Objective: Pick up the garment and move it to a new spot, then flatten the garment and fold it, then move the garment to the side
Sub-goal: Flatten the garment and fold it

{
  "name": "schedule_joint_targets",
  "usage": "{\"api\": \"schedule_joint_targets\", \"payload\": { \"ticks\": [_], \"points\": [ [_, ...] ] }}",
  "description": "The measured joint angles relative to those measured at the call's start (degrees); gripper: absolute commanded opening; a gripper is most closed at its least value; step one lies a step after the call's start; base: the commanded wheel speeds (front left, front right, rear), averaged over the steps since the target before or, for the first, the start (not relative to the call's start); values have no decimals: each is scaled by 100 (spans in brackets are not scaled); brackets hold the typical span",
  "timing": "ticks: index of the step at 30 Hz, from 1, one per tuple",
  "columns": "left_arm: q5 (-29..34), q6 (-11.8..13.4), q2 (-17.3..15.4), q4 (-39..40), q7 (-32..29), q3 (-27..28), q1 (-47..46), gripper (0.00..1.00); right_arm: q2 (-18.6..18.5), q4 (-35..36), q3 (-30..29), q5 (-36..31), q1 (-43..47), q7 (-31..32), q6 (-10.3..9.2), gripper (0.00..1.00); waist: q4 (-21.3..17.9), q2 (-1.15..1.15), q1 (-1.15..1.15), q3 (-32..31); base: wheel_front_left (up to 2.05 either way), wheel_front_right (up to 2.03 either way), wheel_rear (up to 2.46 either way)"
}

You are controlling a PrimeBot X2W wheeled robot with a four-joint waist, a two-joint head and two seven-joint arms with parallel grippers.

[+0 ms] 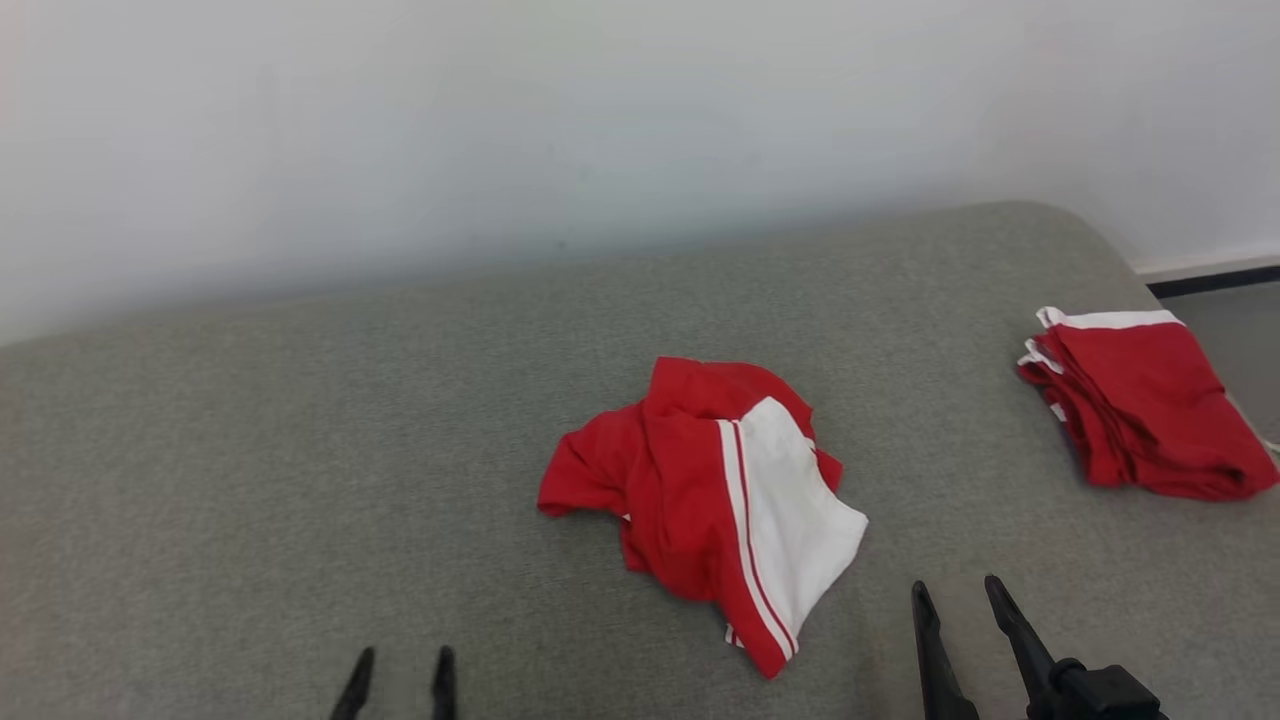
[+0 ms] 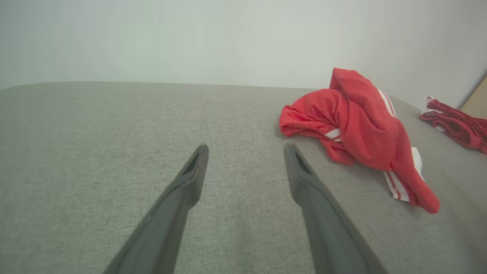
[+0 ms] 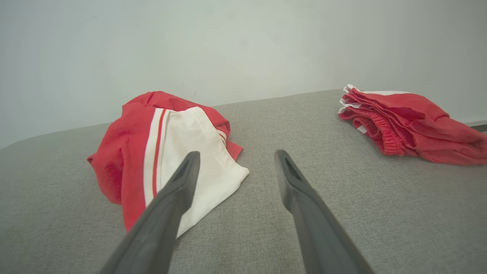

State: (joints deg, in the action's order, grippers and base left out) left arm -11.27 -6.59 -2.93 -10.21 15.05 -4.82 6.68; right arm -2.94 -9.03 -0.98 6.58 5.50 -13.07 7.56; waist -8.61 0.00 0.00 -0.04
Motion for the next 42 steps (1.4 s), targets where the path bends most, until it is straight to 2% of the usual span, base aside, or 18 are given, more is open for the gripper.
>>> {"api": "schedule_joint_targets", "payload": {
  "ticks": [4, 11, 12, 18, 21, 30, 31, 33, 34, 42],
  "points": [
    [-109, -55, -8, -528, -34, -545, -414, 100, -1, -16, 43, 24, -21, -1, 0, 100, -216, 0, 0, 28, 0, 0, 0],
    [-392, -82, -121, -1272, -556, -1770, -1396, 100, -1, -19, 38, 32, -80, -7, 0, 100, -682, 0, 0, 97, 0, 0, 0],
    [-392, -82, -121, -1272, -556, -1770, -1396, 100, -1, -19, 38, 32, -80, -7, 0, 100, -682, 0, 0, 97, 0, 0, 0],
    [-1244, -83, -103, -1748, -960, -2547, -1866, 100, -1, -31, 46, 52, -102, -40, 0, 100, -1058, 0, 0, 219, 0, 0, 0],
    [-1473, -83, -90, -1971, -1076, -2765, -2055, 100, -3, -37, 52, 58, -122, -57, 0, 100, -1201, 0, 0, 297, 0, 0, 0],
    [-1915, 5, -9, -2814, -1255, -2904, -2625, 100, -3, -87, 89, 67, -206, -93, 0, 100, -1377, 0, 0, 454, 0, 0, 0],
    [-2025, 3, -8, -2847, -1257, -2948, -2659, 88, -1, -92, 90, 66, -210, -102, 0, 100, -1373, 0, 0, 452, 0, 0, 0],
    [-2213, -7, -9, -2821, -1261, -3118, -2740, 7, -2, -103, 90, 62, -227, -104, 0, 100, -1358, 0, 0, 446, 0, 0, 0],
    [-2381, -27, 2, -2785, -1260, -3209, -2792, 0, -2, -107, 96, 53, -232, -104, 0, 100, -1349, 0, 0, 441, 0, 0, 0],
    [-3261, -49, -1, -2464, -946, -3831, -3579, 0, -1, -158, 160, 46, -302, -102, 0, 100, -1322, 0, 0, 395, 0, 0, 0]
  ]
}}
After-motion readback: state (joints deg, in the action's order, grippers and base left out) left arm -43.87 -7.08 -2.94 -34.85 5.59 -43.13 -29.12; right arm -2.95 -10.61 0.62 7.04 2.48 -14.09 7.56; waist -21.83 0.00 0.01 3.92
